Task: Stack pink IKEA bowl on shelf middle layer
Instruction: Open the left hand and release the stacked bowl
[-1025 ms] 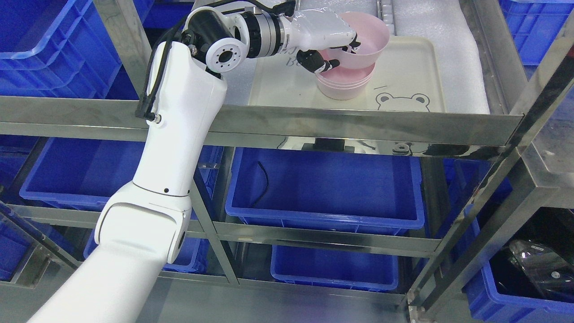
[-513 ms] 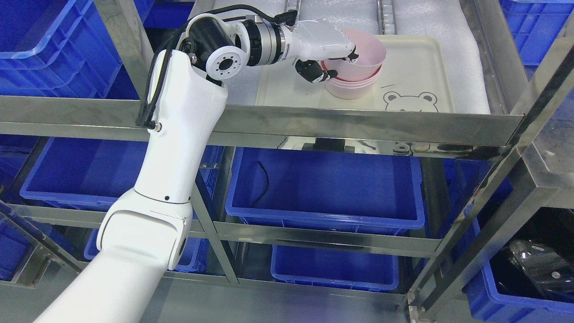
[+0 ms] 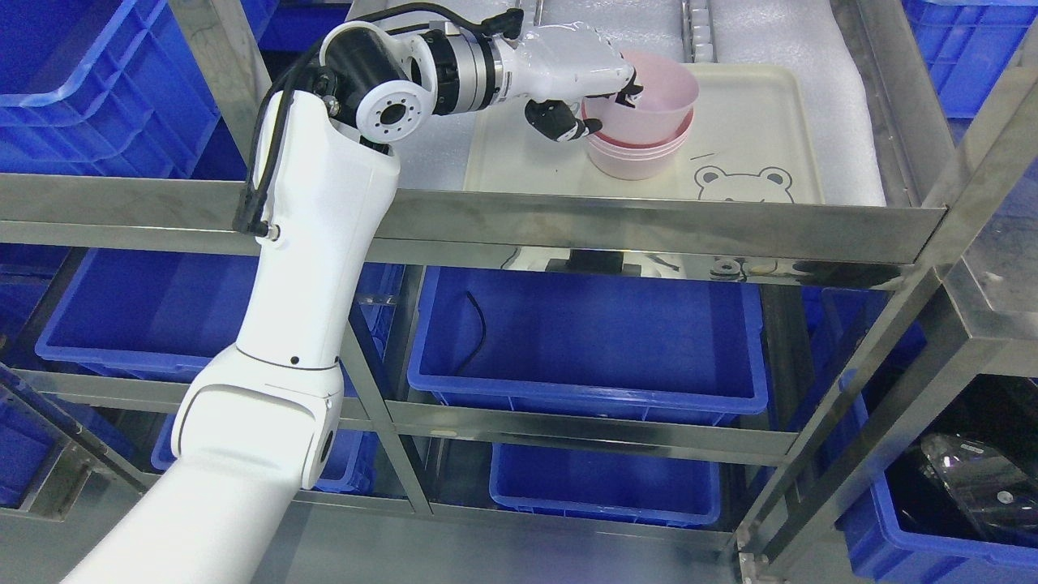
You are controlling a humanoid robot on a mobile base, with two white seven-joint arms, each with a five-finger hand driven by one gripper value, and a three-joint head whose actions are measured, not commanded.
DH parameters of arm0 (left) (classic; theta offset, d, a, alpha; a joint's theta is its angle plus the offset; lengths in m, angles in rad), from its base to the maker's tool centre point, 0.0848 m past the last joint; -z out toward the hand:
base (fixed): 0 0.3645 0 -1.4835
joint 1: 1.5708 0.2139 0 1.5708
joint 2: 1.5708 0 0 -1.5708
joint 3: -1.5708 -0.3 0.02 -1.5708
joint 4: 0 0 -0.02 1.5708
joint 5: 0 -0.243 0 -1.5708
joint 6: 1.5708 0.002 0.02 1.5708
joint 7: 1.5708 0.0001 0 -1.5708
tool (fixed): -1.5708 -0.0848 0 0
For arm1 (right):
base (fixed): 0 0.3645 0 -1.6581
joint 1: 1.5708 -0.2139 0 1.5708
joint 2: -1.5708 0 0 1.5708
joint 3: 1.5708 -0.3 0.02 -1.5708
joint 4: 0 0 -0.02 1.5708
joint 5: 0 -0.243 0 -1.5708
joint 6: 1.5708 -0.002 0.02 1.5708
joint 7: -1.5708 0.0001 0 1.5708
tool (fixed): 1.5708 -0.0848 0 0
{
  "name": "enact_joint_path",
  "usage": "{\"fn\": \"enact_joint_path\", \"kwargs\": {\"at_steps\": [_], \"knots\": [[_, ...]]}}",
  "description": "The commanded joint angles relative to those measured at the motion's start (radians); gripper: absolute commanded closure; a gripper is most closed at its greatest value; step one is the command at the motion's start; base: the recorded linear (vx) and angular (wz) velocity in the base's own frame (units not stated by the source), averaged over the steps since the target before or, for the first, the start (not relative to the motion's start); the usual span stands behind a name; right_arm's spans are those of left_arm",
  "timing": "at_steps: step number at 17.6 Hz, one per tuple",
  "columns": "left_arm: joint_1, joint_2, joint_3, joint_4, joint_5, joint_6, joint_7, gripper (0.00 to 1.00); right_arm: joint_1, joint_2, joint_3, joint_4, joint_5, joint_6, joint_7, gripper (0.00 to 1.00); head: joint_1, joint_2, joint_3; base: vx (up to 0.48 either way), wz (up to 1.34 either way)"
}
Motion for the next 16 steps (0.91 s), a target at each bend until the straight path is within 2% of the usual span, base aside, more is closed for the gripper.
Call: {"fn": "enact_joint_path", "kwargs": {"at_steps": [1, 4, 6, 8, 9, 11, 13, 14, 16], "knots": [[0.025, 0.024, 0.015, -0.011, -0.004, -0.009, 0.003, 0.52, 0.023, -0.017, -0.001, -0.017, 0.000, 0.000, 0.000, 0.00, 0.0000, 0.000, 0.000, 0.000, 0.00], [0.033, 0.011, 0.024, -0.011, -0.004, -0.008, 0.013, 0.43, 0.023, -0.017, 0.000, -0.017, 0.000, 0.000, 0.000, 0.00, 0.0000, 0.000, 0.000, 0.000, 0.00], [0.019, 0.006, 0.082, -0.008, 0.020, 0.006, 0.083, 0.38, 0.023, -0.017, 0.000, -0.017, 0.000, 0.000, 0.000, 0.00, 0.0000, 0.000, 0.000, 0.000, 0.00], [0.016, 0.006, 0.127, -0.008, 0.185, 0.024, 0.197, 0.37, 0.023, -0.017, 0.000, -0.017, 0.000, 0.000, 0.000, 0.00, 0.0000, 0.000, 0.000, 0.000, 0.00], [0.015, 0.006, 0.128, -0.009, 0.329, 0.071, 0.270, 0.37, 0.023, -0.017, 0.000, -0.017, -0.001, 0.000, 0.000, 0.00, 0.0000, 0.000, 0.000, 0.000, 0.00], [0.029, 0.006, 0.117, -0.020, 0.527, 0.095, 0.317, 0.37, 0.023, -0.017, 0.000, -0.017, 0.000, 0.000, 0.000, 0.00, 0.0000, 0.000, 0.000, 0.000, 0.00], [0.087, 0.006, 0.015, -0.023, 0.675, 0.090, 0.322, 0.37, 0.023, -0.017, -0.001, -0.017, 0.000, 0.000, 0.000, 0.00, 0.0000, 0.000, 0.000, 0.000, 0.00], [0.120, 0.006, -0.070, -0.037, 0.758, 0.089, 0.340, 0.34, 0.023, -0.017, 0.000, -0.017, 0.000, 0.000, 0.000, 0.00, 0.0000, 0.000, 0.000, 0.000, 0.00], [0.192, 0.006, -0.227, -0.089, 0.794, 0.087, 0.444, 0.22, 0.023, -0.017, 0.000, -0.017, 0.000, 0.000, 0.000, 0.00, 0.0000, 0.000, 0.000, 0.000, 0.00]]}}
